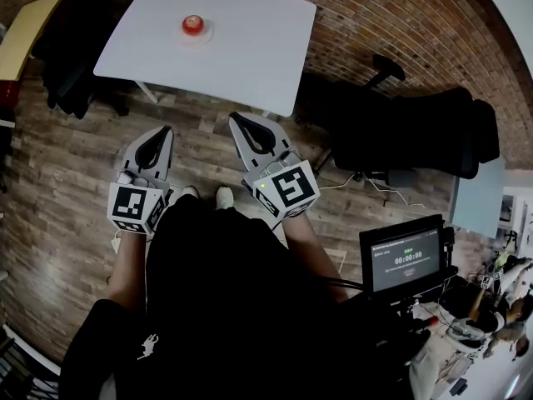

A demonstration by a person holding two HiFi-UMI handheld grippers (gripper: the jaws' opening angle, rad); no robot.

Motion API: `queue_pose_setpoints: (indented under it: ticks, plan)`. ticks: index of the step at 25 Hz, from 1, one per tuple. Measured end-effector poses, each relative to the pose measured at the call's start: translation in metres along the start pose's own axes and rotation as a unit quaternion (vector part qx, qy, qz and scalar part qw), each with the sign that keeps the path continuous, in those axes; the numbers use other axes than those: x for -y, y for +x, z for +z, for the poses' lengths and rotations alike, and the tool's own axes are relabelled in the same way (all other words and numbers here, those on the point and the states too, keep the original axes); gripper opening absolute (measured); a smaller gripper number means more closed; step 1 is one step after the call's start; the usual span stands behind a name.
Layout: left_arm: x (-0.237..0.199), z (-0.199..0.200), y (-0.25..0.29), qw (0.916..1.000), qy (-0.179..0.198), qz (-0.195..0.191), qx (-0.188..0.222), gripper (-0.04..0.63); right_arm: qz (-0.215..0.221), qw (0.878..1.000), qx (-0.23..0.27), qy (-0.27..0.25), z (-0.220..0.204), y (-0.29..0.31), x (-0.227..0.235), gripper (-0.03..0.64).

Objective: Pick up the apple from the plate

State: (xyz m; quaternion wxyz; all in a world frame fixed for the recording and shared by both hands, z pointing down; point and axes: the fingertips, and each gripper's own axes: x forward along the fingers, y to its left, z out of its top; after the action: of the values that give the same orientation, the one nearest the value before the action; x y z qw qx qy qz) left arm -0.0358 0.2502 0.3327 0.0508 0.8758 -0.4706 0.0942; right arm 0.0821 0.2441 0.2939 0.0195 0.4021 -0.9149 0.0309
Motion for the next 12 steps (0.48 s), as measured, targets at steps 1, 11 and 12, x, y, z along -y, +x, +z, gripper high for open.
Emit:
queue_pose_setpoints:
  ticks: [1,11,12]
  plan:
    - [0.001,-0.003,-0.001,1.0,-0.001,0.0,-0.005,0.006,0.001,1.0,0.001,0.005,-0.001,-0.002,0.0,0.003]
    - [0.011,-0.001,-0.004,0.9997,0.017,0.015,-0.005,0.006,0.018,0.999,0.004,0.026,-0.008,-0.008,-0.004,0.003]
    - [0.009,-0.002,-0.006,0.9997,0.018,0.019,-0.005,0.006,0.02,0.999,0.005,0.027,-0.008,-0.008,-0.006,0.003]
